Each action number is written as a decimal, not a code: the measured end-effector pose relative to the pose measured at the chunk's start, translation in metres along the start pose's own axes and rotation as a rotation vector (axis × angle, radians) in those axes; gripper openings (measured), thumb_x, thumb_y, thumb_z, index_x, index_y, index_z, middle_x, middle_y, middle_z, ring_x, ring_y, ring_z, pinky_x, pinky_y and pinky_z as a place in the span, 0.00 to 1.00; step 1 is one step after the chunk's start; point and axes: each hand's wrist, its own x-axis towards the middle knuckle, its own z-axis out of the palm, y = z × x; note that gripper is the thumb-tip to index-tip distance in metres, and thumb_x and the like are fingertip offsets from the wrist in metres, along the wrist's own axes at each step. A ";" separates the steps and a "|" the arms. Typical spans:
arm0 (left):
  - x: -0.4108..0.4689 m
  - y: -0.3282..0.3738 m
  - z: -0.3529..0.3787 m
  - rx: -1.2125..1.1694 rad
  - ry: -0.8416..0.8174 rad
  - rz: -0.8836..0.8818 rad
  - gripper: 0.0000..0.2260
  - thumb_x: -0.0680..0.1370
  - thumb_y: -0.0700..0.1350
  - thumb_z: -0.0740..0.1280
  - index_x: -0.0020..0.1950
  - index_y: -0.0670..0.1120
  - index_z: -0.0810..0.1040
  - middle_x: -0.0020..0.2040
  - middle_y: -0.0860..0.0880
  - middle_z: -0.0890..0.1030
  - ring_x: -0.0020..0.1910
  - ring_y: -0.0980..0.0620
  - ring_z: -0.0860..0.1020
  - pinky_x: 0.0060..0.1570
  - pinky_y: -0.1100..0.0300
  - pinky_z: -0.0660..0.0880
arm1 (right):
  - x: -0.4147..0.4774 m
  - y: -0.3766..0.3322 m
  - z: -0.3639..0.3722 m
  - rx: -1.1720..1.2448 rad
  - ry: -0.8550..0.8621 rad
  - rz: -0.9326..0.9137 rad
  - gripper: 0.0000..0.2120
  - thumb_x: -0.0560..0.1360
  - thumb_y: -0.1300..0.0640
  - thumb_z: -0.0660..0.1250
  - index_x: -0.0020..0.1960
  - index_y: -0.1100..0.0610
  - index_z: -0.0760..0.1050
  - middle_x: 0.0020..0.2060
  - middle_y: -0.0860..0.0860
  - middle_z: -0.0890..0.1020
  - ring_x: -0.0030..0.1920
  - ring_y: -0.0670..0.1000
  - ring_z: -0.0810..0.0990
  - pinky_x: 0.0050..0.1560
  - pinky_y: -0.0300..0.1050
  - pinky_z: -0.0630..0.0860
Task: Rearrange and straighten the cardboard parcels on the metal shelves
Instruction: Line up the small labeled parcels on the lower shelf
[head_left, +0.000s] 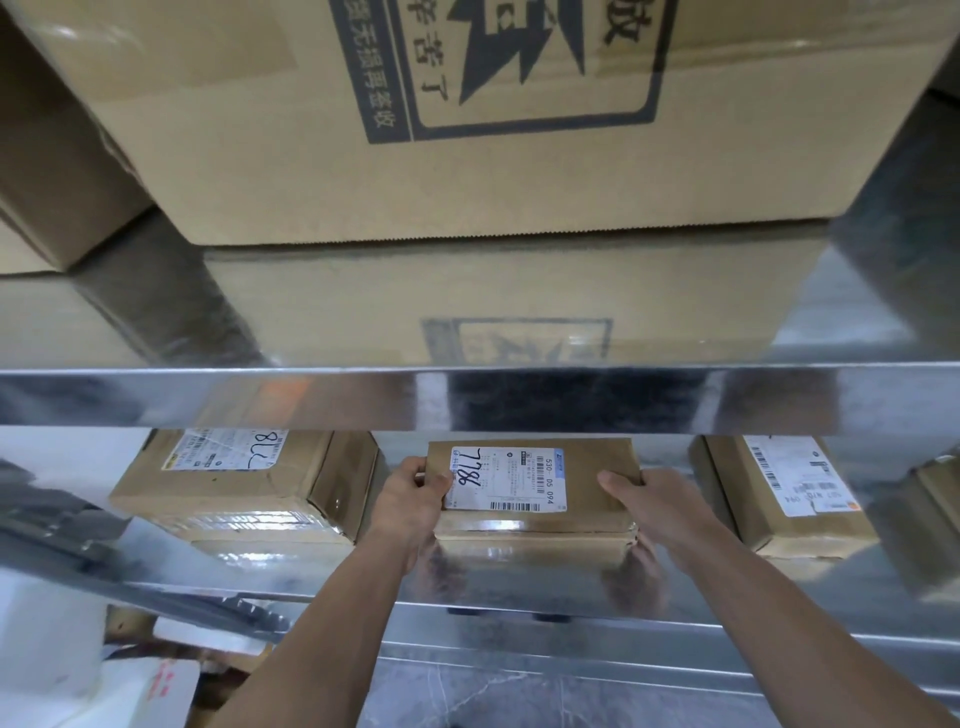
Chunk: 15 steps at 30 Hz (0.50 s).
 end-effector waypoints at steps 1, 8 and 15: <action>0.000 0.000 0.000 -0.005 -0.009 -0.013 0.02 0.82 0.47 0.68 0.52 0.50 0.80 0.51 0.50 0.85 0.52 0.45 0.83 0.58 0.45 0.80 | -0.001 0.000 0.000 0.007 -0.005 -0.003 0.15 0.80 0.47 0.69 0.49 0.59 0.80 0.44 0.53 0.83 0.43 0.50 0.80 0.42 0.46 0.74; -0.005 0.006 -0.006 -0.098 -0.062 -0.047 0.03 0.81 0.42 0.68 0.54 0.47 0.80 0.51 0.47 0.86 0.51 0.44 0.84 0.53 0.49 0.80 | 0.002 0.001 -0.010 0.058 -0.116 0.010 0.13 0.79 0.45 0.70 0.50 0.56 0.81 0.46 0.50 0.86 0.49 0.53 0.84 0.61 0.56 0.80; -0.014 0.012 -0.017 -0.196 -0.015 0.077 0.07 0.80 0.35 0.66 0.56 0.43 0.79 0.50 0.44 0.86 0.50 0.43 0.85 0.56 0.47 0.80 | -0.012 -0.016 -0.015 0.453 -0.131 0.066 0.16 0.84 0.43 0.61 0.53 0.54 0.77 0.52 0.52 0.83 0.54 0.52 0.81 0.67 0.55 0.75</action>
